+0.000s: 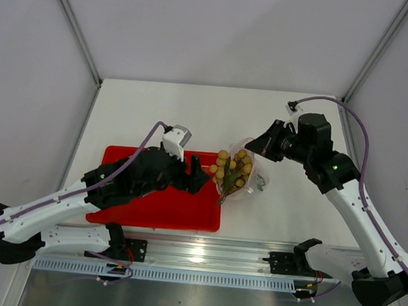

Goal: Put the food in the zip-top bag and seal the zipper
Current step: Place the fake fruit in the zipper food storage bag.

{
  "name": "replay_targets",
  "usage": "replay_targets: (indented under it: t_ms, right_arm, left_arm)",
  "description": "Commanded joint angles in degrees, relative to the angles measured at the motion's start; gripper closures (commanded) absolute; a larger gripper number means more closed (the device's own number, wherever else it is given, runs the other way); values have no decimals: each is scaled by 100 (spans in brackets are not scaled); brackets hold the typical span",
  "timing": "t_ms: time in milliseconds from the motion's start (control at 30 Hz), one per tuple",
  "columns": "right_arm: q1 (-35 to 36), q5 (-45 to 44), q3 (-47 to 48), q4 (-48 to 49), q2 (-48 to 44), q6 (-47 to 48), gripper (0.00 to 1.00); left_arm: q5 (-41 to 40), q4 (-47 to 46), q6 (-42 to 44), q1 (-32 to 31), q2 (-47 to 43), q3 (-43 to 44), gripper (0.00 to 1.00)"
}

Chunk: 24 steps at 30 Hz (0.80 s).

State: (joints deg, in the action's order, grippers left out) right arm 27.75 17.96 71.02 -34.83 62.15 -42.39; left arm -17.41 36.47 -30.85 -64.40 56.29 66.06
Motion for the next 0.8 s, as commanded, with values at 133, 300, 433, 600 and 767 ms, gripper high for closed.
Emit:
replay_targets:
  t_ms: [133,300,433,600,767]
  right_arm:
    - [-164,278,228,117,-239,56,100]
    - [-173,340,228,196,-212,29,100]
    - [-173,340,228,178,-247,29,100]
    - [-173,349,236,161,-274,29,100]
    - [-173,367,263,178,-291,20,100]
  left_arm:
    - [780,-1114,-105,50,-548,-1244,52]
    - [2002,-1800,-588,50,-505,-1684,51]
    - [2268,-2441,-1106,59,-584,-2035,49]
    - [2461,-2882,-1423,155,-585,-2256,38]
    - [2804,-3127,-1740,288,-374,-2352,33]
